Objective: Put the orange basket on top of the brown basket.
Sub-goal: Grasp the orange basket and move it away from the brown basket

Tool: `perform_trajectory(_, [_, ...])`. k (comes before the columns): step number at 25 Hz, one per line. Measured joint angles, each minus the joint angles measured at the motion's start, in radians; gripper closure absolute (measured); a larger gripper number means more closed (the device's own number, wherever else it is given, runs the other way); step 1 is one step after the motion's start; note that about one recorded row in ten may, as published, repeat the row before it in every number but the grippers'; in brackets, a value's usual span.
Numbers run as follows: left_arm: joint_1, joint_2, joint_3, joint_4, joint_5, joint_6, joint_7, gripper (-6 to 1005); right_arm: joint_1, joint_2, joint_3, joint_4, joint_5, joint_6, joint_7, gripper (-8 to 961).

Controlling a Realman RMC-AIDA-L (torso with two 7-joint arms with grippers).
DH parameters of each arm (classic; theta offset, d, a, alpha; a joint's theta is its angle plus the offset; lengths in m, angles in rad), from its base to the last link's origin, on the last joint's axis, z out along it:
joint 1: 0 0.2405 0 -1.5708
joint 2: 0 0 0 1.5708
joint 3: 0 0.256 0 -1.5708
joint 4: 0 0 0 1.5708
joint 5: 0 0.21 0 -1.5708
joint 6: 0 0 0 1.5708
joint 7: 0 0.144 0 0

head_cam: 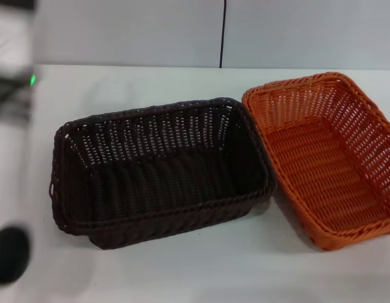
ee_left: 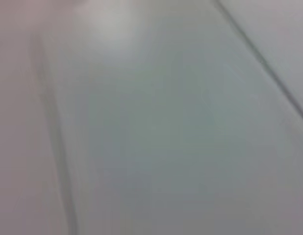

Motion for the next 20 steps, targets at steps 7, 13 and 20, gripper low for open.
perform_trajectory(7, [0.05, -0.005, -0.063, 0.305, 0.054, 0.083, -0.425, 202, 0.066, -0.05, 0.006, 0.026, -0.13, -0.078, 0.118, 258])
perform_trajectory(13, [0.084, -0.008, -0.055, 0.434, -0.004, 0.091, -0.403, 202, 0.211, -0.238, 0.009, 0.171, -0.309, 0.338, 0.41, 258])
perform_trajectory(20, [0.092, -0.01, -0.048, 0.455, -0.063, 0.084, -0.367, 202, 0.364, -0.355, 0.144, 0.306, -0.779, 0.789, 0.681, 259])
